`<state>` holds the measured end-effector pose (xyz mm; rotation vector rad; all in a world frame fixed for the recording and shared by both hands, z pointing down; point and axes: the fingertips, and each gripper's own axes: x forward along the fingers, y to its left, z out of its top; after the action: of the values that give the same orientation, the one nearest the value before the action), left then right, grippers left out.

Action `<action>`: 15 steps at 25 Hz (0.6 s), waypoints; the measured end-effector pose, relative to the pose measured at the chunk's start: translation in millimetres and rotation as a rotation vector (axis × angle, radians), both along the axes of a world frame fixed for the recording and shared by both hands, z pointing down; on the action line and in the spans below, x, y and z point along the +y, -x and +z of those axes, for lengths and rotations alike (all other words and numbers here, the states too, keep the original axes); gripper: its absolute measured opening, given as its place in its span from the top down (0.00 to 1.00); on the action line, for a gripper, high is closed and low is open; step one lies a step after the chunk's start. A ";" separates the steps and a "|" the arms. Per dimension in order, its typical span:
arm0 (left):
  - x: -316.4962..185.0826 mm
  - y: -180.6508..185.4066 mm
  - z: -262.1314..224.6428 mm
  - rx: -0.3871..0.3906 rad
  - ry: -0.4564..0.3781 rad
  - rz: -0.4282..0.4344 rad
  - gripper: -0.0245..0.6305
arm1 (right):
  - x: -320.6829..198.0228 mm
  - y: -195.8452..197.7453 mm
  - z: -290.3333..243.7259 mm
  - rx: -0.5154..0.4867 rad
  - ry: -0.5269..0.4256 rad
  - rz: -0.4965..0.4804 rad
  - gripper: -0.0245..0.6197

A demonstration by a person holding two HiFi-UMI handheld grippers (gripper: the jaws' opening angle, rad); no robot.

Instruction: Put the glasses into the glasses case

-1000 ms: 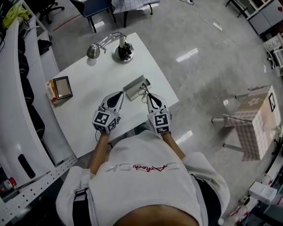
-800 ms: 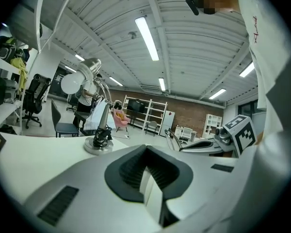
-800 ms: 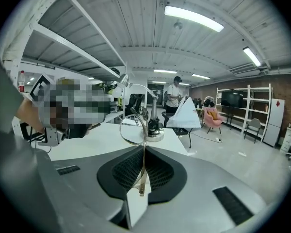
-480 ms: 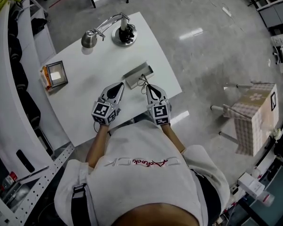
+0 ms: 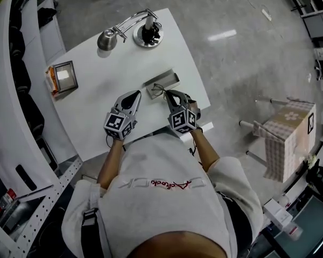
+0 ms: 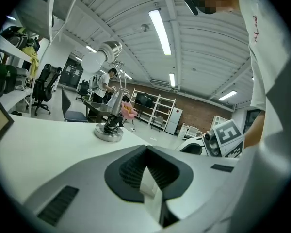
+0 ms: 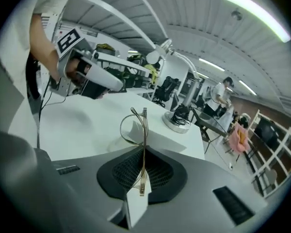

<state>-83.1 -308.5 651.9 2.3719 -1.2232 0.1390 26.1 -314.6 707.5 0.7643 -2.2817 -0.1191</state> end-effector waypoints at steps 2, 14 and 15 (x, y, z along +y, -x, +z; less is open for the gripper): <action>-0.5 2.5 -1.5 0.002 -0.004 -0.011 0.92 | -0.5 5.8 5.3 0.093 -0.046 -0.126 0.92; 4.5 21.8 -3.3 -0.001 -0.003 -0.071 0.92 | -23.1 14.3 26.6 0.491 -0.271 -0.626 0.92; 5.1 22.5 -3.3 -0.001 -0.003 -0.074 0.92 | -27.5 13.2 28.3 0.508 -0.270 -0.638 0.92</action>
<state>-105.6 -303.4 648.6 2.3262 -1.3106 0.1147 12.9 -342.1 735.8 0.0758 -1.9462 -0.8298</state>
